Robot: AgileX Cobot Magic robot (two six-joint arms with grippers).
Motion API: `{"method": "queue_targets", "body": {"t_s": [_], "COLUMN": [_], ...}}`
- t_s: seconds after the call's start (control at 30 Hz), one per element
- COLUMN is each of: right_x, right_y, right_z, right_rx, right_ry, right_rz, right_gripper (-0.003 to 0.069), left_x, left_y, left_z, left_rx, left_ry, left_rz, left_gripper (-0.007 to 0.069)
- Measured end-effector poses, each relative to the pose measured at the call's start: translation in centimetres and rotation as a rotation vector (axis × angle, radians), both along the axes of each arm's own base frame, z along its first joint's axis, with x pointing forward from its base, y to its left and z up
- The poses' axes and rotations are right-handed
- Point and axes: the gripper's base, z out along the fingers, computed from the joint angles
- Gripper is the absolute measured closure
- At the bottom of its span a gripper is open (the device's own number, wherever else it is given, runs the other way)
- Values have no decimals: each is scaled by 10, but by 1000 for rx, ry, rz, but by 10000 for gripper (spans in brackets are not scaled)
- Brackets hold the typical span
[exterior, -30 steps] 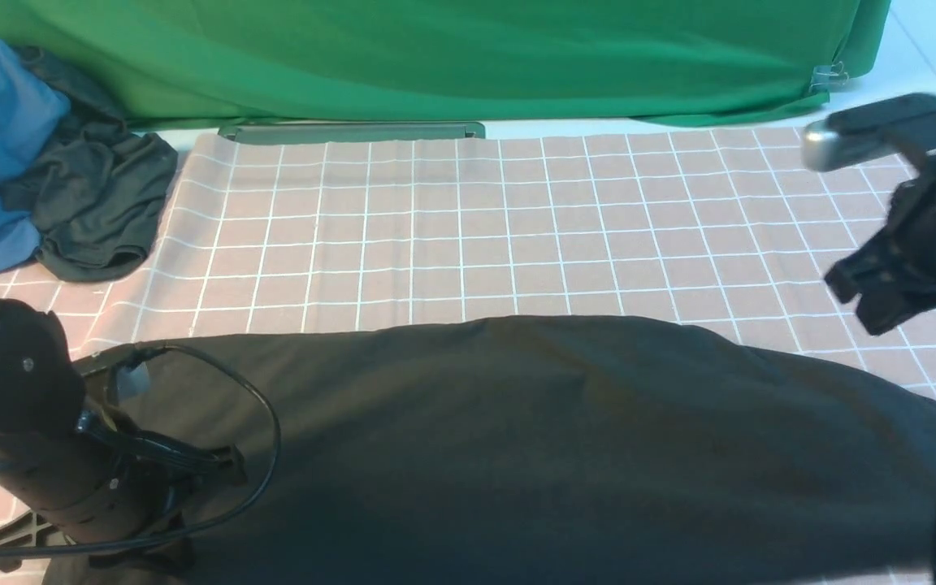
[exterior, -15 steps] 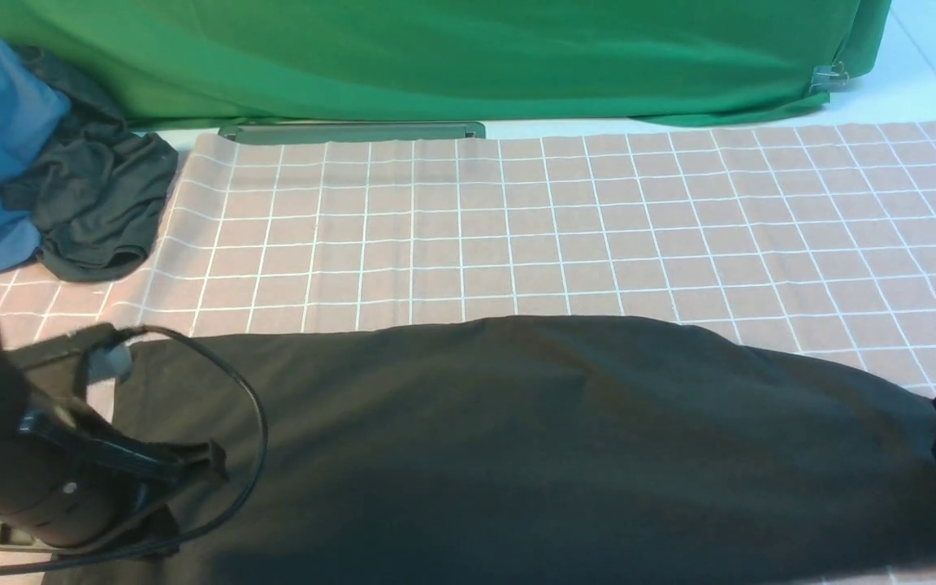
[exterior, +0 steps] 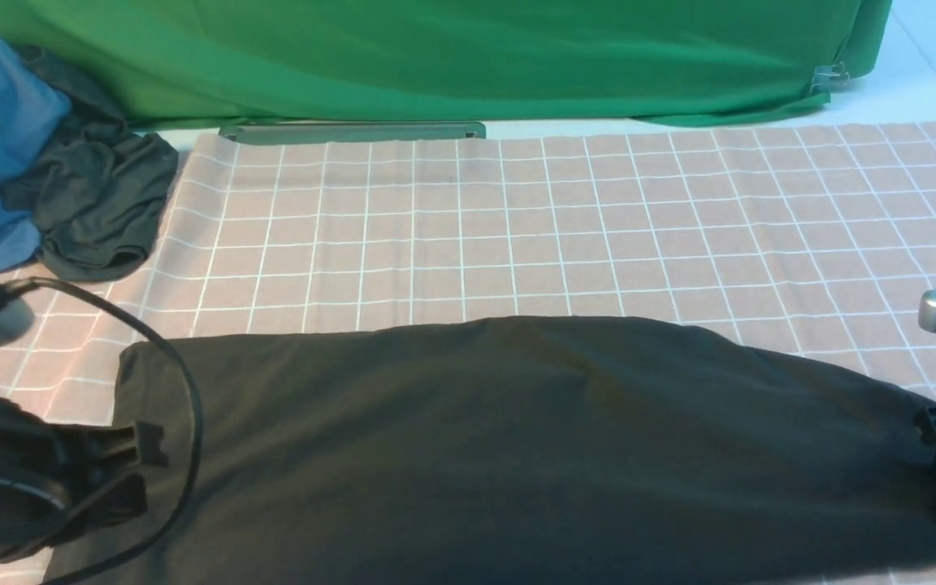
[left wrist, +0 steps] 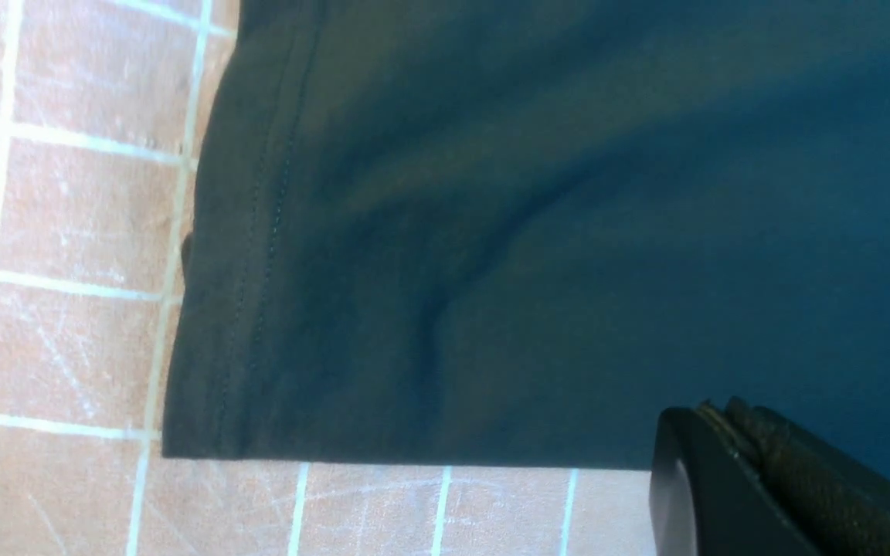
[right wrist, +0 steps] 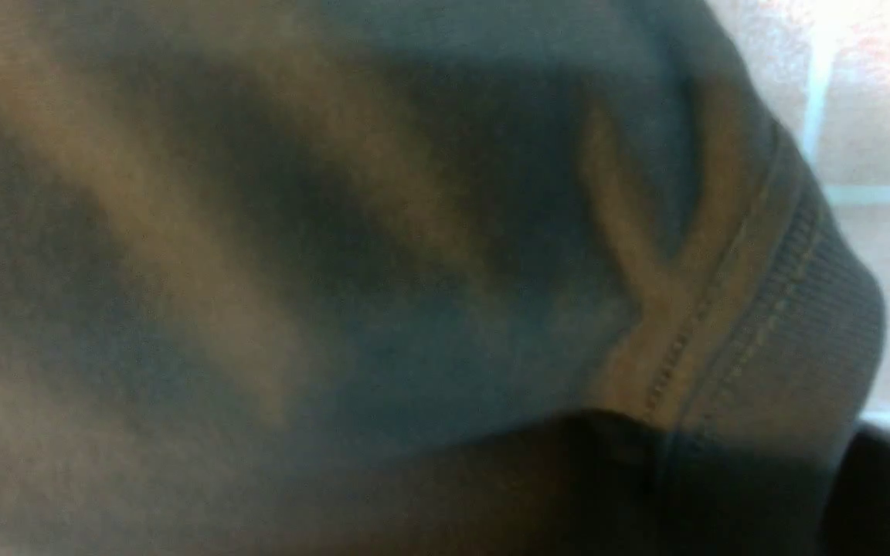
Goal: Fold a long-sleeved shirt over a pink coffee tablecloth.
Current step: 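Pull the folded dark garment lengthwise by its ends to straighten it flat on the table, then fold the right end of the dark garment over onto its left end with the right gripper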
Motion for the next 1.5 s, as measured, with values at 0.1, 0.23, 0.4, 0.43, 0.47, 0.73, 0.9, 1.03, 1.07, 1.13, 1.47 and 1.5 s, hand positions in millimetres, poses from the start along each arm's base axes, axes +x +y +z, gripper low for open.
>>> {"method": "queue_targets", "body": {"t_s": [0.1,0.23,0.4,0.43,0.47,0.73,0.9,1.03,1.07,1.13,1.47,1.5], "right_x": [1,5,9,10,10,9,12,19,20,22,10,8], "right_y": [1,-1,-5,-7,-8,-43,-49,-14,-1,28,185,201], "right_z": [2,13,56,66,74,102,129,169,177,189,197,194], "right_rx": [9,11,-43,-60,-70,-93,-89,13,52,133,347,365], "right_ry": [19,66,-2,-32,-54,-86,-106,-228,-257,-293,-393,-400], "right_rz": [12,27,23,20,16,-115,-151,-94,-66,-1,371,394], "right_gripper": [547,550,550,550,550,550,550,550,550,550,550,550], "left_x": [-4,-5,-6,-6,-6,-8,-9,-8,-8,-8,-7,-7], "left_y": [0,0,0,1,1,1,2,4,5,8,17,17], "left_z": [3,3,2,2,2,1,1,0,0,0,0,0], "left_rx": [0,6,8,9,9,23,32,52,63,89,164,164], "left_ry": [-21,-17,-4,-1,2,28,30,28,28,27,20,21], "left_rz": [-5,-16,-19,-20,-20,-29,-36,-30,-23,-2,74,76], "left_gripper": [612,612,612,612,612,612,612,612,612,612,612,612]}}
